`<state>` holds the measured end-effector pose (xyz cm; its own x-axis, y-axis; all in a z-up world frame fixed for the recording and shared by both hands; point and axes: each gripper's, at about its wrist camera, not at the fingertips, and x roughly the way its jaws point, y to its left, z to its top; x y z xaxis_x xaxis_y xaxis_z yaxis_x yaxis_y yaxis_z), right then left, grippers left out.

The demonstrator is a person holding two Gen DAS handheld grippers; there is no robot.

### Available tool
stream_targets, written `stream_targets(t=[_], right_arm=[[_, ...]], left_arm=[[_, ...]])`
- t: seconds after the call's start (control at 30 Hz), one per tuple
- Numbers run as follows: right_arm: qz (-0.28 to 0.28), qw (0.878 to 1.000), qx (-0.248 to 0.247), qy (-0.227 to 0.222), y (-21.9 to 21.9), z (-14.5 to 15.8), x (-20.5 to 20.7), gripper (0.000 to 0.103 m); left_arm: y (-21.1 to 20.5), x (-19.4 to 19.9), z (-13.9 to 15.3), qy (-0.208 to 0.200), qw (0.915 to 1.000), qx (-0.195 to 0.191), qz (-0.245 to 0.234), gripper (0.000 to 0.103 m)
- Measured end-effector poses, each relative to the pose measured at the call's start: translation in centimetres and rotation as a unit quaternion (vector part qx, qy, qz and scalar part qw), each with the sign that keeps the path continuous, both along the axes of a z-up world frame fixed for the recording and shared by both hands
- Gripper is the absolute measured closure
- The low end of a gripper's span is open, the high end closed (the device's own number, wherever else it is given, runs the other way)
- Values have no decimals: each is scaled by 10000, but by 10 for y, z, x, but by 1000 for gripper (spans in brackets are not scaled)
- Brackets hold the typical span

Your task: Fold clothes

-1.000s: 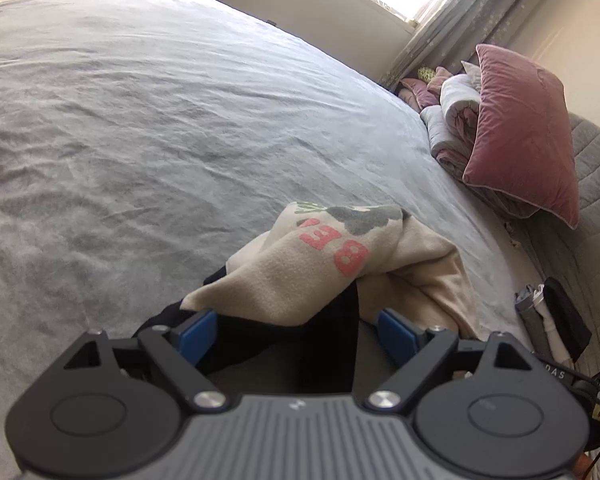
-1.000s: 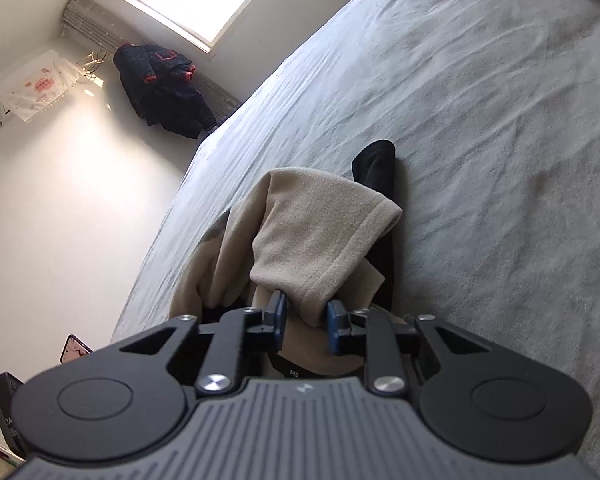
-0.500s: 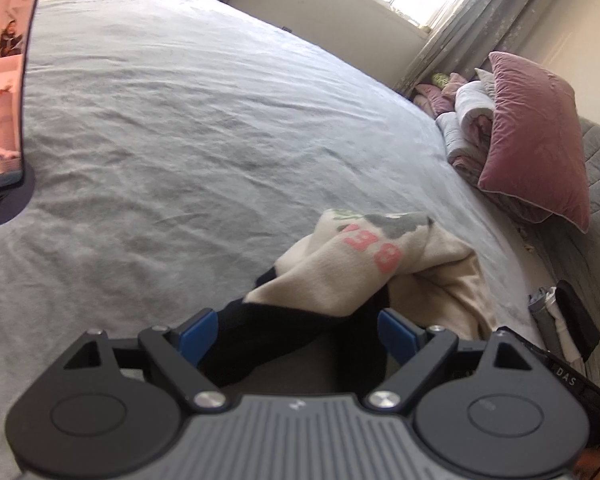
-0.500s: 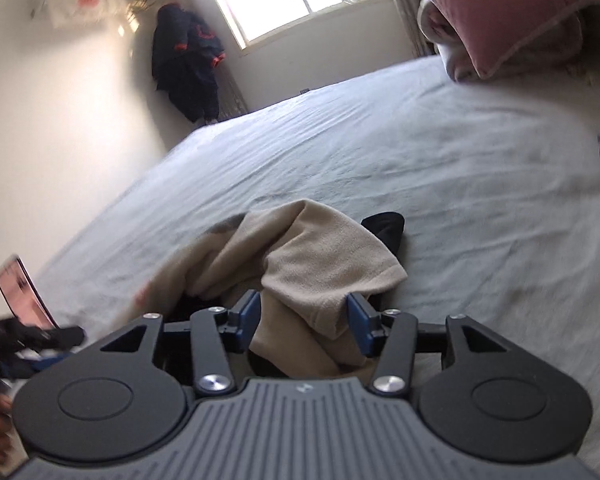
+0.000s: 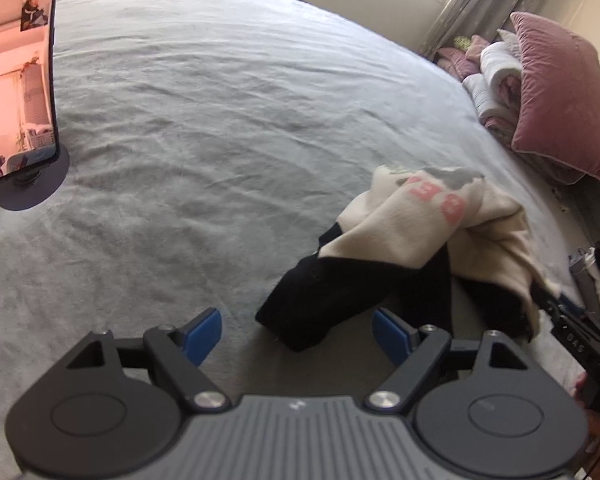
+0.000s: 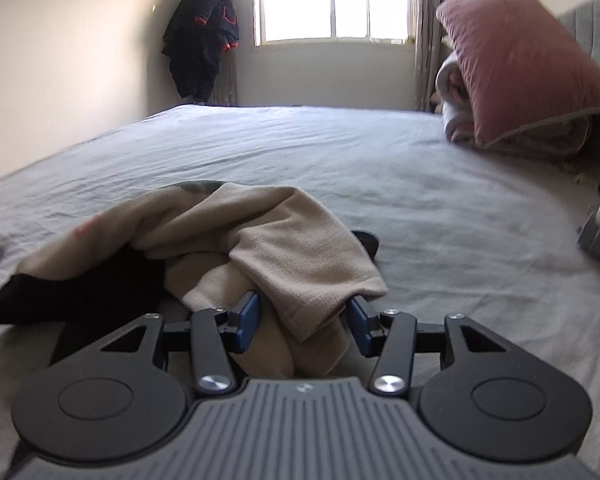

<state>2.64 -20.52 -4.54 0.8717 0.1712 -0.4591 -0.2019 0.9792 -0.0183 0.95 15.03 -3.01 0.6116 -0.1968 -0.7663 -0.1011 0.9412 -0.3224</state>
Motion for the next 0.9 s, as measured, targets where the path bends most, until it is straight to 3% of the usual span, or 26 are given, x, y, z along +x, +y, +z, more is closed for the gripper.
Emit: stream_targets(t=[0.23, 0.37, 0.47, 0.53, 0.67, 0.9], right_arm=[[154, 9970, -639, -418, 12, 5, -7, 52], [179, 9938, -918, -606, 17, 3, -11, 54], [299, 9938, -913, -567, 20, 0, -8, 66], [392, 9940, -915, -460, 22, -5, -6, 95], [422, 9972, -590, -199, 17, -5, -8, 97], [942, 9950, 317, 115, 4, 25, -28, 97]], left_arm=[[-10, 9, -7, 104, 9999, 99, -21, 21], [-14, 24, -13, 178, 9997, 108, 107, 34], [-21, 33, -16, 164, 9991, 306, 255, 39], [-24, 36, -15, 98, 9986, 414, 320, 41], [-21, 37, -13, 87, 9983, 276, 501, 41], [-5, 22, -3, 73, 9981, -427, 448, 35]])
